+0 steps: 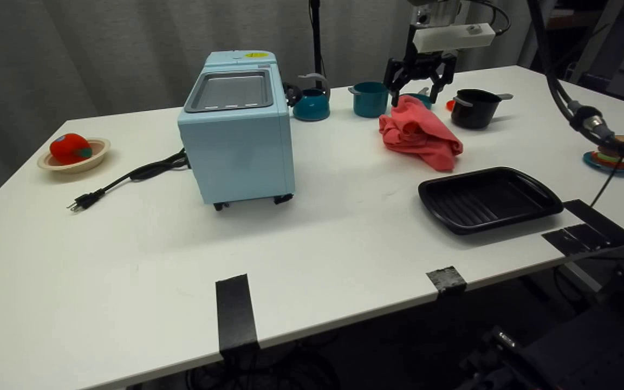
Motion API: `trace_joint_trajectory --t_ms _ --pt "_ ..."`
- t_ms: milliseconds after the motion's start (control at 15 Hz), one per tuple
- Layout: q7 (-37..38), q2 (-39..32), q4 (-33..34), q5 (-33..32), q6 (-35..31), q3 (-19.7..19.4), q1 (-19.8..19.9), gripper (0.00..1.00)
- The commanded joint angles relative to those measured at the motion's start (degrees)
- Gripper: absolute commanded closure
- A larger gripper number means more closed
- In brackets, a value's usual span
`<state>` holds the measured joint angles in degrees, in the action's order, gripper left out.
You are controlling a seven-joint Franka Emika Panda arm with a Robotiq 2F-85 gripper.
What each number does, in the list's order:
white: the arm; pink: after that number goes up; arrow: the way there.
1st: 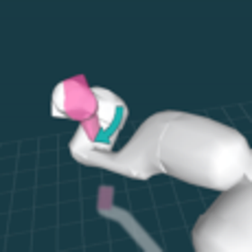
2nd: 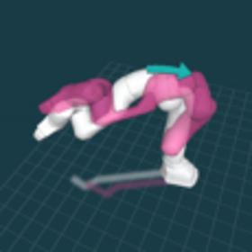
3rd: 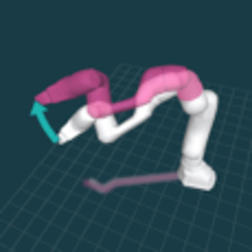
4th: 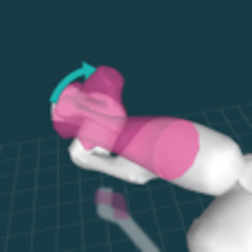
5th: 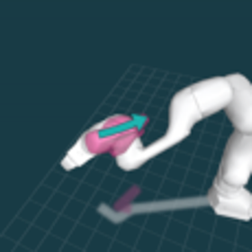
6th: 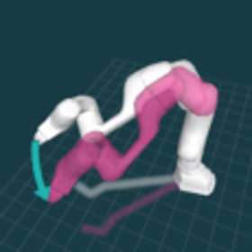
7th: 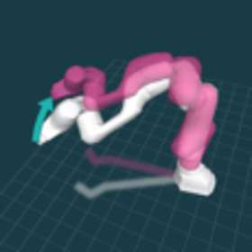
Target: Unfold the orange sweatshirt
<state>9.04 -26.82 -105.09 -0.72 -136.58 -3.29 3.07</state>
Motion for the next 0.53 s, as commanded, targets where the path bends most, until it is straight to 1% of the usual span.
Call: trace_joint_trajectory --t_ms 0,67,133,200,267,333,400,467 --pt "0.67 -7.02 7.28 -1.89 1.52 -1.48 -1.15 0.0" --pt "0.58 -8.37 8.55 -2.08 1.76 -1.59 -1.13 0.0" --pt "0.54 -9.64 9.8 -2.28 2.01 -1.72 -1.11 0.02" --pt "0.43 -10.68 10.86 -2.26 2.11 -1.81 -0.99 0.13" --pt "0.44 -11.67 11.97 -2.27 2.35 -1.94 -0.96 0.27" --pt "0.48 -12.39 12.78 -2.24 2.5 -2.02 -1.02 0.29" --pt "0.47 -12.96 13.63 -2.23 2.6 -2.12 -1.02 0.36" --pt "0.35 -13.19 14.26 -2.08 2.7 -2.16 -0.88 0.46"
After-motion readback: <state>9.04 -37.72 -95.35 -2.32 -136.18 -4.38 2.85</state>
